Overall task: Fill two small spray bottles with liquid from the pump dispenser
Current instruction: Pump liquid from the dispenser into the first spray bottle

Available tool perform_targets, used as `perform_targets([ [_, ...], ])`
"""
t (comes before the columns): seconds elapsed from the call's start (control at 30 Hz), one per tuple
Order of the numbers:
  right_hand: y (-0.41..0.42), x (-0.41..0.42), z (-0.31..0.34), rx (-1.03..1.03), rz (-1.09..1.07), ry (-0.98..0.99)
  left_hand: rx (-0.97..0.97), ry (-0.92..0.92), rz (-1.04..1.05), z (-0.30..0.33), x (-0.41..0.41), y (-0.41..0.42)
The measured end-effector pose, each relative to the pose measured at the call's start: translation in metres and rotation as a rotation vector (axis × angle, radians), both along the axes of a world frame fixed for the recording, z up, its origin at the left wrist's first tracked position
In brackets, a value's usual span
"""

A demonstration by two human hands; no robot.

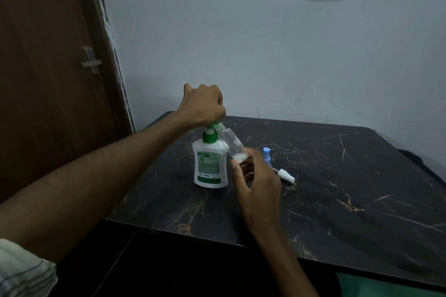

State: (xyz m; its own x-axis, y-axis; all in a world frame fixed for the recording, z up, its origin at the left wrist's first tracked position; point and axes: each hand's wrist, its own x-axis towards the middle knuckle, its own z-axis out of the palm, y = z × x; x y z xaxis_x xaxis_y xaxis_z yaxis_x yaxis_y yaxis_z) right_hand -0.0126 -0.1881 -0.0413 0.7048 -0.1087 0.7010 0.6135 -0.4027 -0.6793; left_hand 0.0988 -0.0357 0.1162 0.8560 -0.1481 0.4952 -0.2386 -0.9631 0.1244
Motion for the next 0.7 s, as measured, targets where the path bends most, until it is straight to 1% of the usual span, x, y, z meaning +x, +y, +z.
perform_targets([
  [0.17,0.0005,0.0022,-0.0007,-0.012,-0.013,0.005,-0.019,0.002,0.002,-0.0037,0.0009,-0.0011],
  [0.3,-0.0005,-0.0005,-0.0001,-0.001,0.000,0.008,0.007,0.013,-0.002,0.0008,-0.0030,-0.0004],
  [0.5,0.0005,0.0024,-0.0013,-0.013,0.001,0.010,-0.044,-0.020,-0.001,-0.0046,0.0000,0.0000],
  [0.7,0.0005,0.0011,-0.0009,-0.012,-0.011,0.007,0.000,-0.037,-0.004,0.0018,-0.0017,0.0014],
])
